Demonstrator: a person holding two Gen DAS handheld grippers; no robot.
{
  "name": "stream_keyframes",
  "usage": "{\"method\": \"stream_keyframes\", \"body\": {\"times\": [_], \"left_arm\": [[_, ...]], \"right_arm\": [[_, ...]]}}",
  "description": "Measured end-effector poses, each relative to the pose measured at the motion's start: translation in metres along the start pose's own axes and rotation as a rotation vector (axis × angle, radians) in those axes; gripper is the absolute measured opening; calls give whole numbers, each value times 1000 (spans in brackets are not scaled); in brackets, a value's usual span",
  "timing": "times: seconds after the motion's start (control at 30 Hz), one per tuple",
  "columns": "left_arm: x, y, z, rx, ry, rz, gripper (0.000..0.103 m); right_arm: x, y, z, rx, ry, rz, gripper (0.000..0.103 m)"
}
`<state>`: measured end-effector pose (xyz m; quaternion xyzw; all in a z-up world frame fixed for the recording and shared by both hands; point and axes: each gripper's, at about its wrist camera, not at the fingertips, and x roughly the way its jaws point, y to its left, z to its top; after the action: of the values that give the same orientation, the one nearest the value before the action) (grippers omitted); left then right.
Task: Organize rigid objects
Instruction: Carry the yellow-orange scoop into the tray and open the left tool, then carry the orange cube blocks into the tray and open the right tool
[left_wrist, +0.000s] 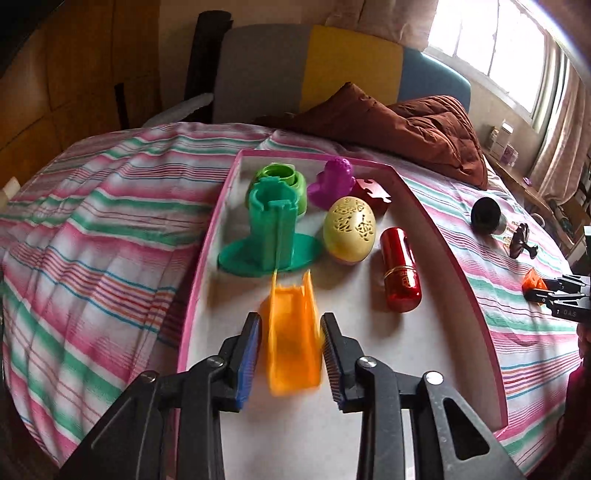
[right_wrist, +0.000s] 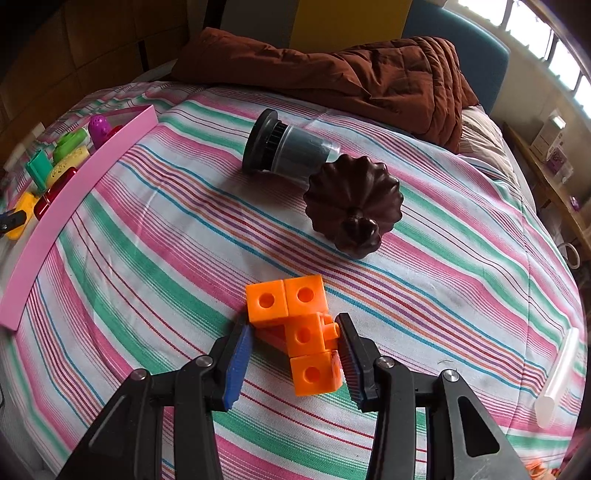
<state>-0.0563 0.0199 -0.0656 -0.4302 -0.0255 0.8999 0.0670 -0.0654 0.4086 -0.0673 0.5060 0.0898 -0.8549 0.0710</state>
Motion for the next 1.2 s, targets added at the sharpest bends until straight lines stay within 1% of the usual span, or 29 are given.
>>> {"method": "stream_keyframes", "body": {"times": [0.07,0.17,0.3,0.43,0.6,0.7,0.83,0.97,1.1,1.2], "left_arm": [[-7,1,-3,-3,-26,18,35],[-21,2,-8,-15,-81,18,35],[-37,-3,-18,-25,-127,-31,35],[-45,-13,-24,-6,-140,-70,35],[-50,-24,-31,46,-133,-95,35],[-54,-25,-36,57,-135,-108,35],[-57,-25,-40,55,-134,-142,35],[-62,-22,-41,48,-146,-155,35],[-65,-17,-41,41,-152,-149,35],[-67,-11,-40,26,-155,-134,35]], "right_arm": [[0,-1,0,4,-2,1,45],[0,-1,1,9,-4,1,45],[-2,-1,2,15,-13,5,45],[-3,-1,3,20,-27,-1,45],[-15,-3,8,78,-58,44,45],[-23,3,13,108,-63,60,45],[-32,28,19,97,-66,93,45],[-41,63,22,81,-74,137,45],[-48,99,28,89,-73,193,45],[-56,132,35,56,-85,230,45]]}}
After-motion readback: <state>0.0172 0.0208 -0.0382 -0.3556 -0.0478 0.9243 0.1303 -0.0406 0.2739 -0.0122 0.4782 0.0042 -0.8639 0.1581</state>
